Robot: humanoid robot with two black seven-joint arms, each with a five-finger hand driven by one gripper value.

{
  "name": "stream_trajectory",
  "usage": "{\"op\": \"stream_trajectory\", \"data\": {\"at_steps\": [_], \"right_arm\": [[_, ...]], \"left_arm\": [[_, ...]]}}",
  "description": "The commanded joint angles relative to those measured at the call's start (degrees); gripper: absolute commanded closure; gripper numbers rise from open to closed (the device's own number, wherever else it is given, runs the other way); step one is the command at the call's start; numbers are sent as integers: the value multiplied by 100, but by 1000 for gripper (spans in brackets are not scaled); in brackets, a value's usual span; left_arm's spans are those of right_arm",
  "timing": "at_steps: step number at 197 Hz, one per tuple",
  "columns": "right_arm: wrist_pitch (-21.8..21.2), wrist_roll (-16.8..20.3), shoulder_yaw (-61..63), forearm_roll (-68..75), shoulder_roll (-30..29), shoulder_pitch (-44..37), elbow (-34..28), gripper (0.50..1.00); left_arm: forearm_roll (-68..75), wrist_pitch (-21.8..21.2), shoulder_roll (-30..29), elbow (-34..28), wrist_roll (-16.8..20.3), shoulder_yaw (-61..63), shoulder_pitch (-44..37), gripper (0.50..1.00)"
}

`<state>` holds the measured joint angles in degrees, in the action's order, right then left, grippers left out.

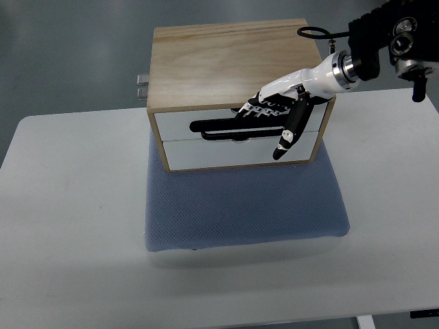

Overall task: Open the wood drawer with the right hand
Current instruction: 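Hook the right hand's fingers around the upper drawer's black handle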

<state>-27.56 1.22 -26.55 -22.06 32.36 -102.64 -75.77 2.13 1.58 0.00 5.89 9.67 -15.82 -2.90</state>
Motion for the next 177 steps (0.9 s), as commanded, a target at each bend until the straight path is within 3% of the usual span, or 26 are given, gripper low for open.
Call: {"op": "stream_trajectory", "data": {"at_steps": [1,177], "right_arm": [[57,-8,10,0,-28,33,9,562],[391,-52,89,0,-124,332,9,560]], "left_arm": [[-2,0,0,0,0,0,0,500],[-2,0,0,0,0,0,0,500]]}}
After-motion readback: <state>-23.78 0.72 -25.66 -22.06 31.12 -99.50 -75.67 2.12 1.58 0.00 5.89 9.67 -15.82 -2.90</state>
